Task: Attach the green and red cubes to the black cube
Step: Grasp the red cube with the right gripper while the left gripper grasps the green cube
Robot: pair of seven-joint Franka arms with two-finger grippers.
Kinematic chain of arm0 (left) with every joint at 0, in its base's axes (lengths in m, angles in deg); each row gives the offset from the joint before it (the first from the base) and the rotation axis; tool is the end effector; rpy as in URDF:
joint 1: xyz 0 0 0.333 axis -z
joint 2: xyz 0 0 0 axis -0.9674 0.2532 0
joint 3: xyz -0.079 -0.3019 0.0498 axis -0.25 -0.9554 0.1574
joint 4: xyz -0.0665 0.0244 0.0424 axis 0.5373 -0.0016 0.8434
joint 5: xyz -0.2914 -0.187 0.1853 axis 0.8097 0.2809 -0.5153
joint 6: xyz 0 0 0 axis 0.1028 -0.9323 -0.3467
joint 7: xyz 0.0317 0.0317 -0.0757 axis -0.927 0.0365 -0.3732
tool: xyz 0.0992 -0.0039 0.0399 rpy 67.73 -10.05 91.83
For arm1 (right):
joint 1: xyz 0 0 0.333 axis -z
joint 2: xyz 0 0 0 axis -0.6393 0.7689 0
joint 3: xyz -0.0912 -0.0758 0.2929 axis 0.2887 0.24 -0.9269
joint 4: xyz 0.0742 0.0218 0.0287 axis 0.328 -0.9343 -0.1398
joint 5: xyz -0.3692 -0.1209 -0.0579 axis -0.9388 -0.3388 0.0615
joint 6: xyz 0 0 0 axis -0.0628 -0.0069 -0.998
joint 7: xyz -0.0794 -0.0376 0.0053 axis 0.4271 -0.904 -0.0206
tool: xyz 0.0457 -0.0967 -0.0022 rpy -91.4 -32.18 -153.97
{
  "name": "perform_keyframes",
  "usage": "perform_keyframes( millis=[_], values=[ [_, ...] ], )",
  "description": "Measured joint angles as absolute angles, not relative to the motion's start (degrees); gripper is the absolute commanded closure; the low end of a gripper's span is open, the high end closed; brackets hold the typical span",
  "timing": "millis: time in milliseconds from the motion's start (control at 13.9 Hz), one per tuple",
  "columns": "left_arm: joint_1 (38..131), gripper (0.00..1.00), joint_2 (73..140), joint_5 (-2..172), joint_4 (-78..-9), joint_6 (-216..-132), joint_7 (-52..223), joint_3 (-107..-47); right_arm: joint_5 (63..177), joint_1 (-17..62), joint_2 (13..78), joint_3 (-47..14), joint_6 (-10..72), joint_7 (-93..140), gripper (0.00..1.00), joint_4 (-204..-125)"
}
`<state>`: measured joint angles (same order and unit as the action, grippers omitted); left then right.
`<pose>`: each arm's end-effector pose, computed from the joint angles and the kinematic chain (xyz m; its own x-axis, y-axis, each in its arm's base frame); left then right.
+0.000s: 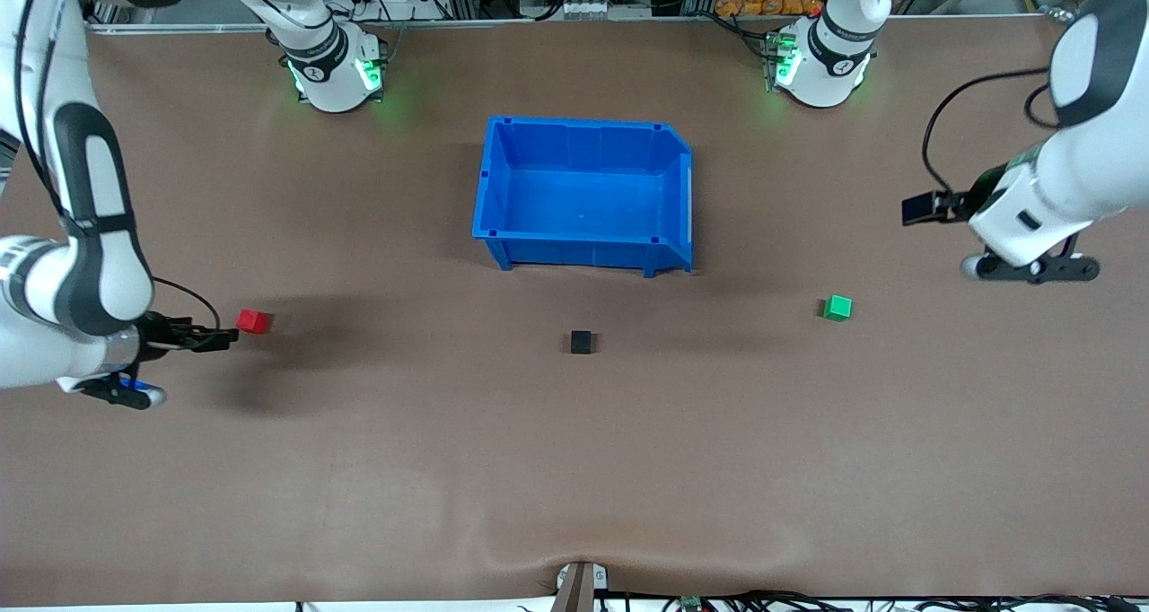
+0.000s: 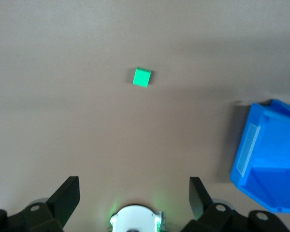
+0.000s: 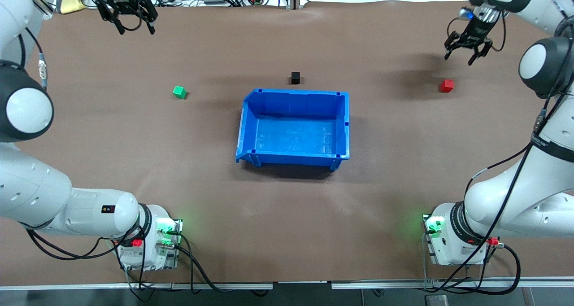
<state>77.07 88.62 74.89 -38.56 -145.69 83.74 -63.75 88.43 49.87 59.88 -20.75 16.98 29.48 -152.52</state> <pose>0.5731 -0.0633 0.5063 0.9711 -0.0329 -0.2364 -0.0420 -0.9986 -0.0335 0.6508 -0.1187 0.2498 0.8950 -0.2115 -0.3926 -0.2560 -0.9646 -0.0640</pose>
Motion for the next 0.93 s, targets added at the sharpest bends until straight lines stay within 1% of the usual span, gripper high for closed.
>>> perform_keyframes(
  millis=[72,144,216,287,359,575,647,790,934],
  values=[
    [77.1,0.00,89.2,74.9,-40.5,-148.7,83.7,-63.7,88.2,49.9,61.0,-20.8,17.7,29.4,0.01,-152.6],
    [77.1,0.00,89.5,74.9,-43.2,-152.5,83.7,-63.8,87.8,49.9,61.9,-20.7,18.0,29.3,0.06,-152.8],
    [77.1,0.00,89.6,74.9,-46.4,-156.6,83.7,-63.8,87.3,49.9,62.8,-20.7,18.2,29.2,0.17,-152.9],
    [77.1,0.00,89.6,74.9,-49.7,-160.6,83.7,-63.8,87.1,49.9,63.7,-20.7,18.6,29.2,0.30,-153.0],
    [77.1,0.00,89.7,74.9,-52.9,-164.7,83.7,-63.8,87.0,49.9,64.4,-20.7,18.9,29.1,0.41,-153.1],
    [76.9,0.00,89.8,74.9,-62.6,-177.8,83.7,-63.7,86.9,49.9,66.0,-20.7,19.2,29.1,0.90,-153.8],
    [76.5,0.00,89.9,74.9,-65.4,-181.6,83.7,-63.7,86.9,49.9,66.3,-20.7,19.5,29.0,1.00,-154.1],
    [75.5,0.00,90.4,74.8,-69.3,-186.7,83.4,-63.7,86.9,49.9,66.3,-20.7,19.5,29.0,1.00,-154.1],
    [75.2,0.00,92.3,73.5,-70.8,-189.9,82.9,-63.7,87.3,49.9,66.3,-20.8,19.0,30.1,1.00,-153.9]
  ],
)
